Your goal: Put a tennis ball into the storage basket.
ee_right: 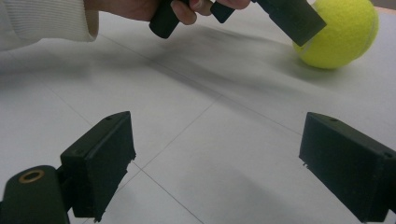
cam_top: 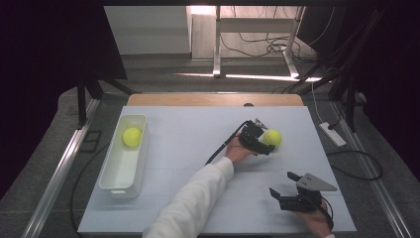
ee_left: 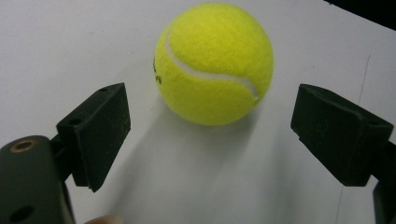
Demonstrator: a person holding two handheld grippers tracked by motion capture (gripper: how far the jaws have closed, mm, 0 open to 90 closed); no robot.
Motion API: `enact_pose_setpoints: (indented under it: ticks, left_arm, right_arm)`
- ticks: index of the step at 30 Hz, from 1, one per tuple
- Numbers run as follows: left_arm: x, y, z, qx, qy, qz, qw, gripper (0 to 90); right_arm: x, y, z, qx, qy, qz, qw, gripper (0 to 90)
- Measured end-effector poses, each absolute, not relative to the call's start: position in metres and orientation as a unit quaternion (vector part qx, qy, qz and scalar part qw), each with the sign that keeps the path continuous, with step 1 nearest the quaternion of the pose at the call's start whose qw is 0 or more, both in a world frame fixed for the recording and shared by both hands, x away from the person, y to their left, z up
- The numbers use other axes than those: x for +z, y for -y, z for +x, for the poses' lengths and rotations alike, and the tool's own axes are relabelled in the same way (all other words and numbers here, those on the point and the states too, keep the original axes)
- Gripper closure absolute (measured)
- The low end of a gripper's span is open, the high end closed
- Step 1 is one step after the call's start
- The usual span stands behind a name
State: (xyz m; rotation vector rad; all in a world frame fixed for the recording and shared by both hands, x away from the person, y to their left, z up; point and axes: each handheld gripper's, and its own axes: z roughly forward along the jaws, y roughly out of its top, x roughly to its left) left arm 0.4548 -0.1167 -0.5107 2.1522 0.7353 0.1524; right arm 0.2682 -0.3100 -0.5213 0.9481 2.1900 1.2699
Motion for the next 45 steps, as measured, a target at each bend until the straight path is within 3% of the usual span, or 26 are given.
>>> enact_pose_setpoints:
  ticks: [33,37,41,45]
  left_arm:
    - [-0.517,0.130,0.465,0.058,-0.299,0.858,0.413,14.9]
    - [-0.519,0.132,0.465,0.054,-0.299,0.858,0.414,17.1]
    - [-0.518,0.132,0.465,0.053,-0.294,0.858,0.417,26.5]
    - [-0.517,0.131,0.464,0.055,-0.289,0.862,0.413,27.4]
  right_arm:
    - [-0.522,0.310,0.268,0.458,-0.791,0.343,0.217,9.6]
    - [-0.522,0.310,0.268,0.457,-0.791,0.343,0.218,9.6]
    - [-0.521,0.310,0.268,0.457,-0.791,0.343,0.218,9.6]
    - [-0.521,0.310,0.268,0.457,-0.791,0.343,0.218,9.7]
